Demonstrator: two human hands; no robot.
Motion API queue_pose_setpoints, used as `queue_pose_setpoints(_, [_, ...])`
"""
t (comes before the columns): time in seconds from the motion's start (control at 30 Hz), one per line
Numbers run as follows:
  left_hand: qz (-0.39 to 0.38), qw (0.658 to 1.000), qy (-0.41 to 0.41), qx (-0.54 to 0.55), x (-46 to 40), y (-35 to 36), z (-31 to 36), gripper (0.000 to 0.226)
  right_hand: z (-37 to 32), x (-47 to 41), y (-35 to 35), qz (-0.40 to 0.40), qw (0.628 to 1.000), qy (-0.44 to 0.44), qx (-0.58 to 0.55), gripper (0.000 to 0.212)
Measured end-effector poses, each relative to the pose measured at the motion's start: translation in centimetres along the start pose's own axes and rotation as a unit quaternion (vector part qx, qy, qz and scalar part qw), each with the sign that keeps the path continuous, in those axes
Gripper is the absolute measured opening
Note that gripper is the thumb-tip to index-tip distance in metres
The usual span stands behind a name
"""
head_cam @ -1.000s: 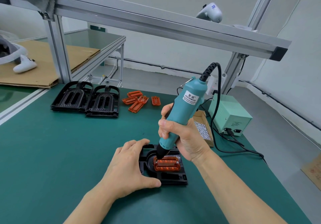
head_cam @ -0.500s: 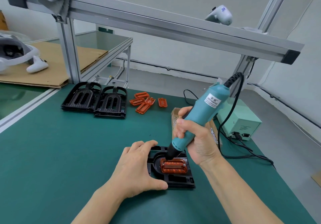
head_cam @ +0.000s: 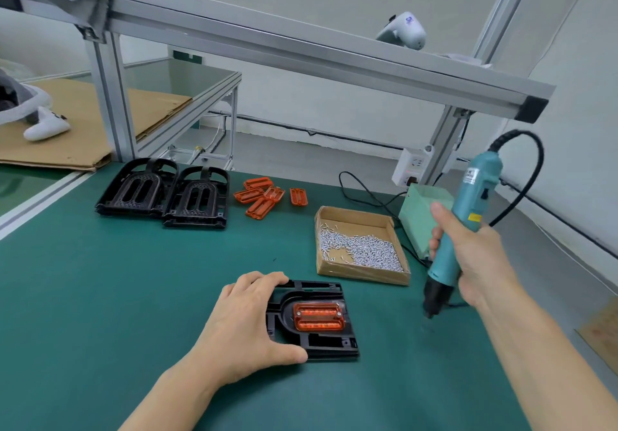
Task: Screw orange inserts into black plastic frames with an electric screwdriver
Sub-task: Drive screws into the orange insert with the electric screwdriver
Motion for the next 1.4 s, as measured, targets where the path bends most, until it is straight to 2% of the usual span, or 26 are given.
queue_pose_setpoints(0.13, [0.005, 1.0, 0.013, -0.006, 0.0, -0.2, 0.2, 0.106, 2.4, -1.2, -4.9, 0.011, 0.984, 0.062, 0.166, 0.029])
queue_pose_setpoints(0.3, [0.01, 1.0, 0.023, -0.007, -0.1, -0.3, 0.5, 0.102, 5.4, -1.2, -8.4, -0.008, 0.936, 0.094, 0.338, 0.039])
queue_pose_setpoints(0.47, [0.016, 1.0, 0.009, -0.003, 0.0, 0.0, 0.1, 0.103, 7.4, -0.8, -8.2, -0.042, 0.859, 0.088, 0.502, 0.047])
queue_pose_setpoints(0.67, [0.013, 1.0, 0.014, -0.002, 0.0, 0.1, 0.0, 0.103, 8.2, -1.6, -6.8, -0.046, 0.719, 0.038, 0.692, 0.053])
queue_pose_setpoints(0.9, [0.011, 1.0, 0.018, -0.004, 0.0, 0.1, 0.0, 0.104, 8.6, -2.1, -6.1, -0.026, 0.642, -0.003, 0.766, 0.059])
queue_pose_setpoints(1.13, [0.009, 1.0, 0.029, -0.001, -0.1, 0.2, 0.1, 0.103, 8.9, -2.1, -5.9, -0.037, 0.622, 0.017, 0.782, 0.073])
queue_pose_setpoints(1.3, [0.005, 0.999, 0.033, -0.003, -0.1, 0.4, 0.1, 0.103, 9.5, -2.3, -6.5, -0.03, 0.648, 0.009, 0.761, 0.068])
queue_pose_setpoints(1.4, [0.007, 0.999, 0.035, -0.003, 0.0, 0.3, 0.2, 0.102, 9.9, -2.8, -6.8, -0.022, 0.679, 0.005, 0.733, 0.071])
Point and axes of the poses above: each hand's wrist, its own x-axis away from the middle knuckle, its own y-axis out of the palm, z = x × y, the point moved 5 cm from there along -x, towards the middle knuckle, and after that the axes turned 6 degrees about z, right-handed, at the moved point
